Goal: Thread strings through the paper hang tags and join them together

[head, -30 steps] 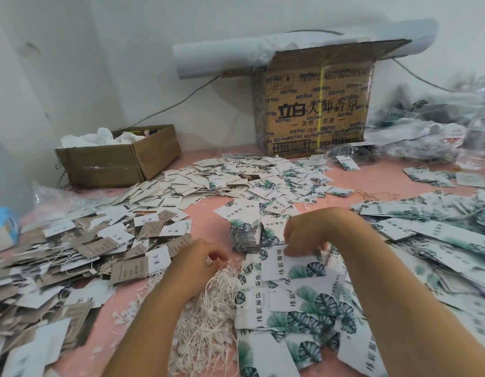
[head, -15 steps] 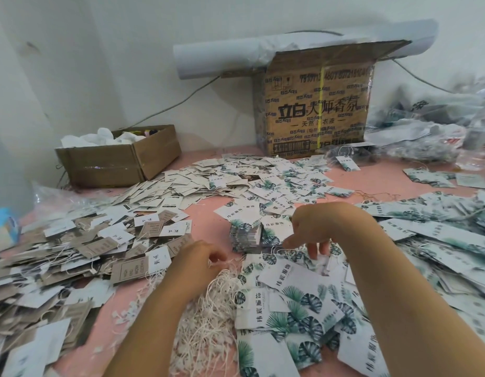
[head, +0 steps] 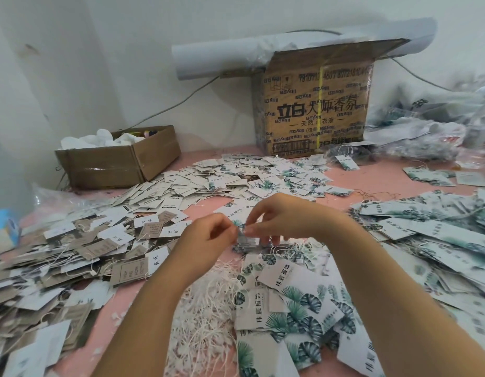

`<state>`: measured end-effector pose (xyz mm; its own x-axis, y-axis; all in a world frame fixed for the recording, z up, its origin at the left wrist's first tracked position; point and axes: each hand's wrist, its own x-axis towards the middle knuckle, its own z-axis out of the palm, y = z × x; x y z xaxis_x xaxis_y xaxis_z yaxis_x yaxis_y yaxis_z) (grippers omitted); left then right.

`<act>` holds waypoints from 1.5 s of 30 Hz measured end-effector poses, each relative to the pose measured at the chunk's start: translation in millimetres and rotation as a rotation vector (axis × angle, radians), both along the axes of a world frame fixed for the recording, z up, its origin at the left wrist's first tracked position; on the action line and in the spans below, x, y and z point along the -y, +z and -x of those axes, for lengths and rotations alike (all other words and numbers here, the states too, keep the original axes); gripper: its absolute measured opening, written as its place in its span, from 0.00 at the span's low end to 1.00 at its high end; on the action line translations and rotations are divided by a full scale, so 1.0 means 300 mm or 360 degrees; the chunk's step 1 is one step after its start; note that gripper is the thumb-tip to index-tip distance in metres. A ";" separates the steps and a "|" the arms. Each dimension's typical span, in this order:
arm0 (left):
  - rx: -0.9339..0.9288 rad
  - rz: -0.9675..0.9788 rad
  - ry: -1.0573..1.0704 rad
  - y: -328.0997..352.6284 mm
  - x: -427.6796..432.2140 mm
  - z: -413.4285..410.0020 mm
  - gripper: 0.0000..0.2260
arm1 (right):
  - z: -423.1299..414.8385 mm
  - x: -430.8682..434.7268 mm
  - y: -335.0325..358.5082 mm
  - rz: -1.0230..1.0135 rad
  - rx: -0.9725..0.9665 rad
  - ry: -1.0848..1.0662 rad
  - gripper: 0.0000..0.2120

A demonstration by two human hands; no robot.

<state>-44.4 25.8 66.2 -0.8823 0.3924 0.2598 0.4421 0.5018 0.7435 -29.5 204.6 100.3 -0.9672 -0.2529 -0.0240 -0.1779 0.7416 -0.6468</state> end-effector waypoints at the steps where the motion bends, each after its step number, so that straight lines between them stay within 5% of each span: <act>1: 0.0030 -0.0073 -0.0037 0.012 -0.004 -0.008 0.06 | 0.000 0.014 -0.003 0.0054 -0.0024 0.0056 0.10; 7: -0.0012 -0.0194 -0.0102 0.042 -0.012 -0.030 0.07 | 0.002 0.047 -0.018 0.0265 -0.0153 0.0204 0.05; 11: -0.0041 -0.0169 -0.0060 0.041 -0.002 -0.024 0.06 | 0.004 0.016 -0.013 0.0321 -0.0160 0.0082 0.08; 17: 0.0003 -0.0199 -0.0005 0.040 0.021 -0.013 0.08 | 0.006 -0.069 0.008 0.0884 -0.0339 -0.0368 0.06; 28: 0.0021 -0.0153 0.0055 0.035 0.027 -0.004 0.09 | -0.009 -0.133 -0.001 -0.0518 0.0268 -0.0269 0.08; 37: 0.0126 -0.0017 -0.0045 -0.022 -0.033 -0.014 0.08 | -0.007 -0.048 -0.004 -0.0450 0.0173 0.0043 0.06; 41: 0.0235 -0.0061 -0.0141 -0.049 -0.059 -0.019 0.08 | -0.007 -0.039 0.012 -0.0120 0.0061 0.0011 0.10; 45: 0.0200 -0.0140 -0.0056 -0.042 -0.035 -0.003 0.06 | -0.007 -0.090 0.016 -0.0238 -0.0065 -0.0173 0.10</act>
